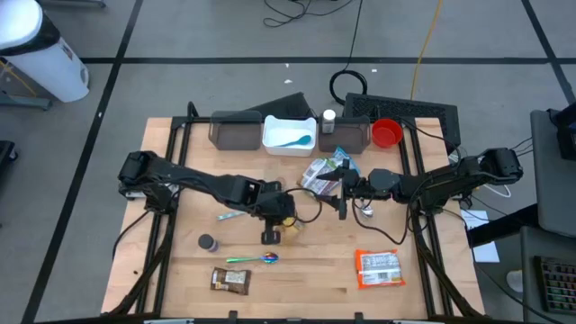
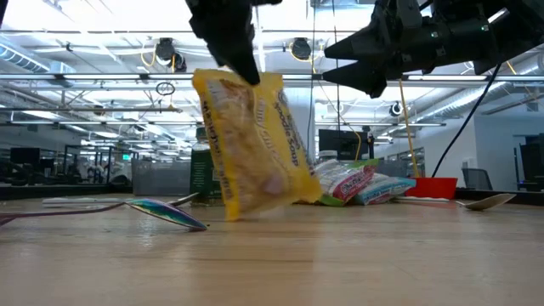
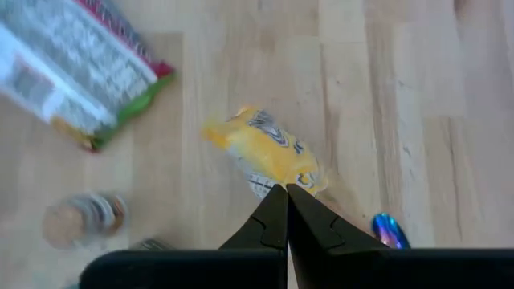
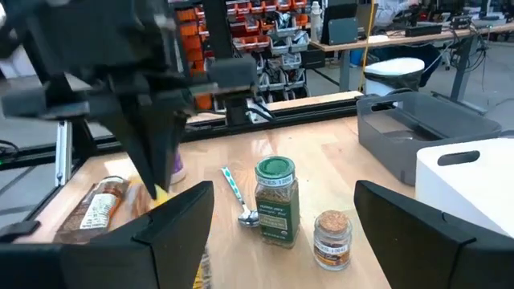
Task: Pick & Place Food Item
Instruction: Put the yellow noodle pack into the left black bin
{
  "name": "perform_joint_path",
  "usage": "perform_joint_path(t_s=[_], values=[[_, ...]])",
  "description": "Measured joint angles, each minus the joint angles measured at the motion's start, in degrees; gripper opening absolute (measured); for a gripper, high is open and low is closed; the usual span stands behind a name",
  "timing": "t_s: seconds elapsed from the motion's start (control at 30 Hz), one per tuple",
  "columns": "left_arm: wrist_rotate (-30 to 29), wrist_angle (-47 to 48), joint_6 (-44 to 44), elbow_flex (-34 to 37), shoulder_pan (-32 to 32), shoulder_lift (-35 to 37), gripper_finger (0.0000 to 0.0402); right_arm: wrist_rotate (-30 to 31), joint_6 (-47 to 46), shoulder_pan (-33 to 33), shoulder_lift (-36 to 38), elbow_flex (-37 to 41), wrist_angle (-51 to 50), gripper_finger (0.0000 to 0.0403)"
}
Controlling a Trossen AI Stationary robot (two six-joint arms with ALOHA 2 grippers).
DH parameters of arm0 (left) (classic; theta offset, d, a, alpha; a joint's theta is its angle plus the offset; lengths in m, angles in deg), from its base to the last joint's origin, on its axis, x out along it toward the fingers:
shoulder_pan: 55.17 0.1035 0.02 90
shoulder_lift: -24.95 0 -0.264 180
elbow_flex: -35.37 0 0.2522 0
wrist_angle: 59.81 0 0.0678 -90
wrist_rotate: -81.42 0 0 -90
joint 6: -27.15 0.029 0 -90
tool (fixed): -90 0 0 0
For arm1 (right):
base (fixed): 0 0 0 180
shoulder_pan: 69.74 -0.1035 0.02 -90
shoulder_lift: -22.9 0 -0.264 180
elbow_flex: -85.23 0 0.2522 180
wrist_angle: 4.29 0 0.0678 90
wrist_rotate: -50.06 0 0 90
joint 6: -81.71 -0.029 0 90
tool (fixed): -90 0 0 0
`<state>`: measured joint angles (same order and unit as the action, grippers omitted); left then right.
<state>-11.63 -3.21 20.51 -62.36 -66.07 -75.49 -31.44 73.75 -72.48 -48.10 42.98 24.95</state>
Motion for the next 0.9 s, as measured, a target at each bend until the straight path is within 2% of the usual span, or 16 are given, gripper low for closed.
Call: perform_joint_path(t_s=[0.1,0.23,0.33,0.47,0.67,0.9], values=[[0.1,2.1,4.3,-1.7,0.0,0.2,0.0001,-2.7,3.2,0.0,-0.1,0.0,0.0,0.0293],[0.7,4.6,7.8,-4.2,0.1,0.3,0.0001,-2.6,5.4,-0.8,-1.6,0.0,0.7,0.0293],[1.4,6.1,9.8,-5.8,0.2,0.3,0.0000,-2.9,5.9,-1.3,-4.1,0.0,5.5,0.0293],[1.6,7.2,10.1,-6.8,0.8,0.3,0.0000,-7.2,5.7,-1.5,-7.5,-0.9,9.4,0.0293],[1.7,8.5,10.6,-6.8,2.0,0.3,0.0000,-14.2,5.5,-1.5,-12.5,-5.9,9.5,0.0293],[1.7,9.0,10.6,-6.8,1.9,0.3,0.0000,-14.9,5.6,-1.5,-17.3,-9.4,9.3,0.0293]])
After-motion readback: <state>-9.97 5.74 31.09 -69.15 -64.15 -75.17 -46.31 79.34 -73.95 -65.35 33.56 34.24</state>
